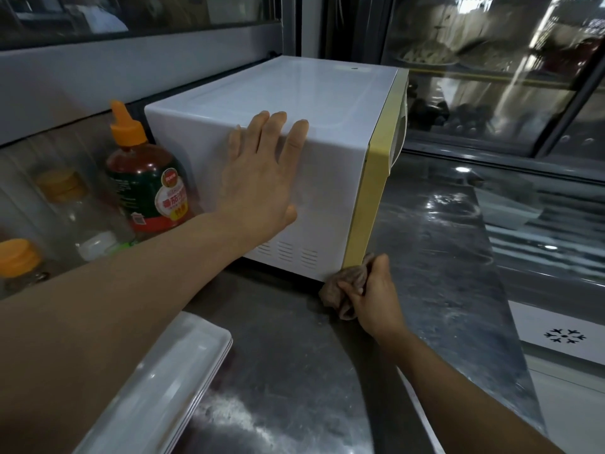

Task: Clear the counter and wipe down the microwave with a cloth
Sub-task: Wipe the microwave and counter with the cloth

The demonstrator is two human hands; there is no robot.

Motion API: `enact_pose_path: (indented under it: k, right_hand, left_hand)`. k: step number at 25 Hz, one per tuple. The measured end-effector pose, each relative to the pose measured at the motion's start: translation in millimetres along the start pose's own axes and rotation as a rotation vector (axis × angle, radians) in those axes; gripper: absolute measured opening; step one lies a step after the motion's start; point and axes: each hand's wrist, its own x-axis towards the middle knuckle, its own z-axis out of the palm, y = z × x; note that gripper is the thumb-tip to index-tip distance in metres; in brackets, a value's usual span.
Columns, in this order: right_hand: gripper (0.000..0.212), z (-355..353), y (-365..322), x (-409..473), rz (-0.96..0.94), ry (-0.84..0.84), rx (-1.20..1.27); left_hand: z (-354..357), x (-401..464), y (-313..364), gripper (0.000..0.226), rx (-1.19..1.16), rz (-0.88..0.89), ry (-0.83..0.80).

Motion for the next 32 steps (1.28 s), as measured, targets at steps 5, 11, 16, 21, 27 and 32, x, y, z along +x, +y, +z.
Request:
enact_pose_path:
  k: [5, 11, 16, 21, 27, 32]
  right_hand:
    - [0.033, -5.7, -0.5, -1.2, 0.022, -0.106, -0.036]
    - [0.024, -47.4, -17.5, 9.3, -0.011, -0.296, -0.167]
    - [0.023, -93.1, -38.1, 18.0, -0.072, -0.348, -0.141]
    - [0.021, -140.7, -70.6, 26.5, -0.11, -0.325, -0.054]
    - [0.028, -183.1, -112.0, 12.4, -0.052, -0.288, 0.074]
    - [0.027, -220.9, -151.9, -22.7, -0.016, -0.27, 0.197]
  left_hand:
    - [-8.1, -0.1, 1.1, 0.105, 0.046, -0.022, -0.068]
    - [-25.2, 1.4, 4.6, 0.107, 0.096, -0.058, -0.207]
    - [-46.3, 6.4, 11.5, 0.105, 0.115, -0.126, -0.367]
    - [-82.6, -4.8, 27.9, 0.101, 0.04, -0.25, -0.49]
    - [-136.7, -36.7, 49.4, 0.096, -0.092, -0.3, -0.57]
    - [-181.8, -67.8, 85.7, 0.094, -0.375, -0.359, -0.568]
